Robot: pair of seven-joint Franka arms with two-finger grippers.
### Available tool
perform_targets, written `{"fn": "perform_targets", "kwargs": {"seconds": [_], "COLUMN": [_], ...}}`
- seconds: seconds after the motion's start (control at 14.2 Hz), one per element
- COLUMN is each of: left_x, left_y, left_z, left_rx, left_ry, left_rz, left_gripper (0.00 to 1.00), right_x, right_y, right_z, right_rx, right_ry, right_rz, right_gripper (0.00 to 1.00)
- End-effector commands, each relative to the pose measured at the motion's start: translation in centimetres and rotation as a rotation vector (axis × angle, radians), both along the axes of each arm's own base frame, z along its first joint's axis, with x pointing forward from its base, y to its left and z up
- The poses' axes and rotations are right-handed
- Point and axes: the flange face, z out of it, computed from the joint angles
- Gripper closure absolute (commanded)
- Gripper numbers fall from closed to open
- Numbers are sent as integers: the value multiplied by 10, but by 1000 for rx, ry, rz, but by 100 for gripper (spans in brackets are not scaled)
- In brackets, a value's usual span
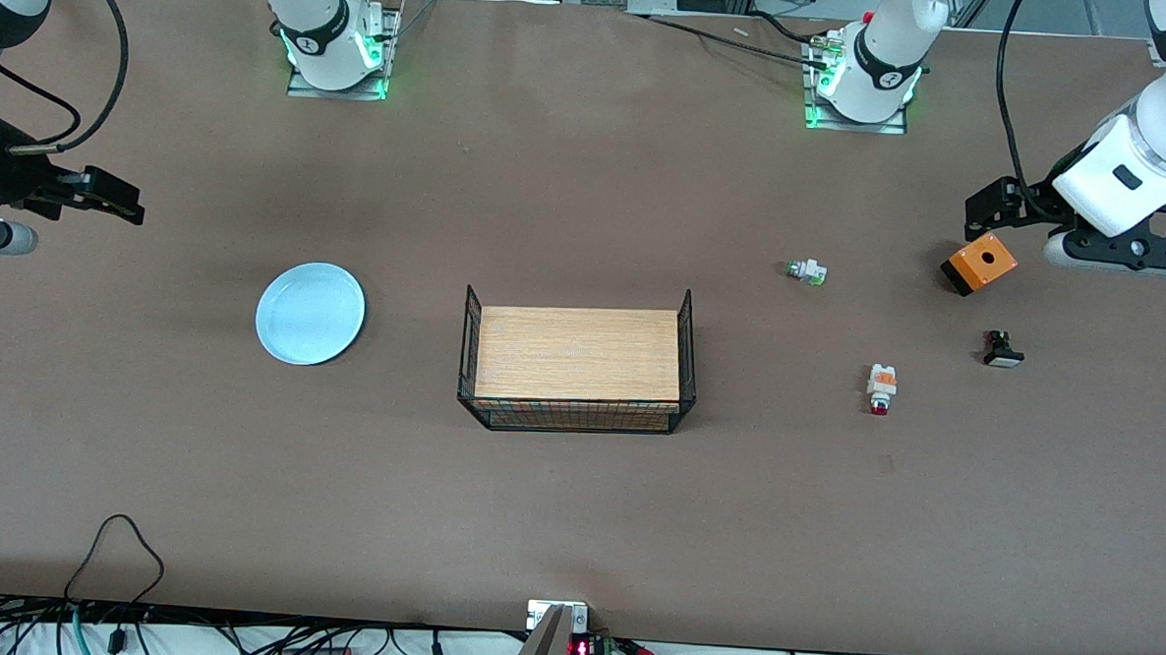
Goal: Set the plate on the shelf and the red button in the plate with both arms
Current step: 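Lower the right gripper to the light-blue plate rim and grasp it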
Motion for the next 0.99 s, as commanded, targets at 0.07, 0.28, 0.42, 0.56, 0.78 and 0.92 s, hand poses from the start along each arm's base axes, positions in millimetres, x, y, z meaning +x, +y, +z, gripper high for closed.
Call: {"fn": "perform_targets", "kwargs": {"seconds": [0.07,0.28,0.42,0.56,0.78,0.92], "left_x": [-2,-2,-2,-2,-2,-2], "left_y": [1,2,1,1,2,3], "left_z": [8,8,8,8,8,8], "left_rx": [18,18,18,18,18,16], "left_ry": [0,0,0,0,0,0], "left_rz": [0,3,0,1,1,3], "left_gripper": [0,0,0,0,0,0], "right_x": [-7,-2,12,28,28,19], "right_y": [-2,-1,-1,-1,-1,0], "right_z": [5,-3,-34,-77,-135,-181], "right_rx": [17,14,6,-3,-10,-8], "right_ry": [1,7,36,35,0,-3], "right_rz": [3,4,3,6,16,19], "right_gripper": [0,0,0,0,0,0]}}
